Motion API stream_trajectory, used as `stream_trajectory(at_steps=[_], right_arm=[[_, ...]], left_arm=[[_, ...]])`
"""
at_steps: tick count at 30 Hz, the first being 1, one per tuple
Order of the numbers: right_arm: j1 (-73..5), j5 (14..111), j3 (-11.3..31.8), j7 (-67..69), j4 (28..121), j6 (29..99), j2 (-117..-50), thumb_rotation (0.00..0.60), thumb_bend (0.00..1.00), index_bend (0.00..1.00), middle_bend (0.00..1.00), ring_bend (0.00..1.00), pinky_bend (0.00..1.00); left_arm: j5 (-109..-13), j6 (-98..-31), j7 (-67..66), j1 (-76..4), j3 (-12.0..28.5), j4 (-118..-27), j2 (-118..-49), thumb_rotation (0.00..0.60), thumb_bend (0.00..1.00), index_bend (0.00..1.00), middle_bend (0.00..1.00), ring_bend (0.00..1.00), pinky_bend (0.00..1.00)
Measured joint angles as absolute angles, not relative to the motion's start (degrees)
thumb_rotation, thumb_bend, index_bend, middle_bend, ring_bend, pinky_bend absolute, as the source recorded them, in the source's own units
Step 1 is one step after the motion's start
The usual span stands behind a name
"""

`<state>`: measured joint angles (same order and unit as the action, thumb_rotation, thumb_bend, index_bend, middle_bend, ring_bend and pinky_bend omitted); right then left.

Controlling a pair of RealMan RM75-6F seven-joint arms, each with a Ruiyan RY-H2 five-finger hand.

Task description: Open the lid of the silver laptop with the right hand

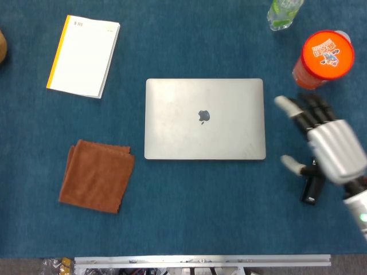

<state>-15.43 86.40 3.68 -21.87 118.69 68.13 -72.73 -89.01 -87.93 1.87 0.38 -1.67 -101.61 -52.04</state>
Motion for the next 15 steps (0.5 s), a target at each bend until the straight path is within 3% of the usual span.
stream_trajectory(at_steps=[7,15], right_arm=[[-20.9,77.9,5.5,-30.5,118.6,62.7,-80.3,0.6,0.08,0.05,0.14,0.0,0.06],[-26.2,69.2,6.2,-40.0,115.0,60.4,-89.9,0.6,0.05,0.05,0.14,0.0,0.06]], left_arm=[[-88.8,-88.2,3.0,0.8,-1.7,-100.7,-52.1,0.6,0.47,0.12,0.06,0.0,0.0],[-88.8,-87.9,4.0,0.8,-1.8,-99.7,-52.3,0.6,0.47,0.12,0.06,0.0,0.0]])
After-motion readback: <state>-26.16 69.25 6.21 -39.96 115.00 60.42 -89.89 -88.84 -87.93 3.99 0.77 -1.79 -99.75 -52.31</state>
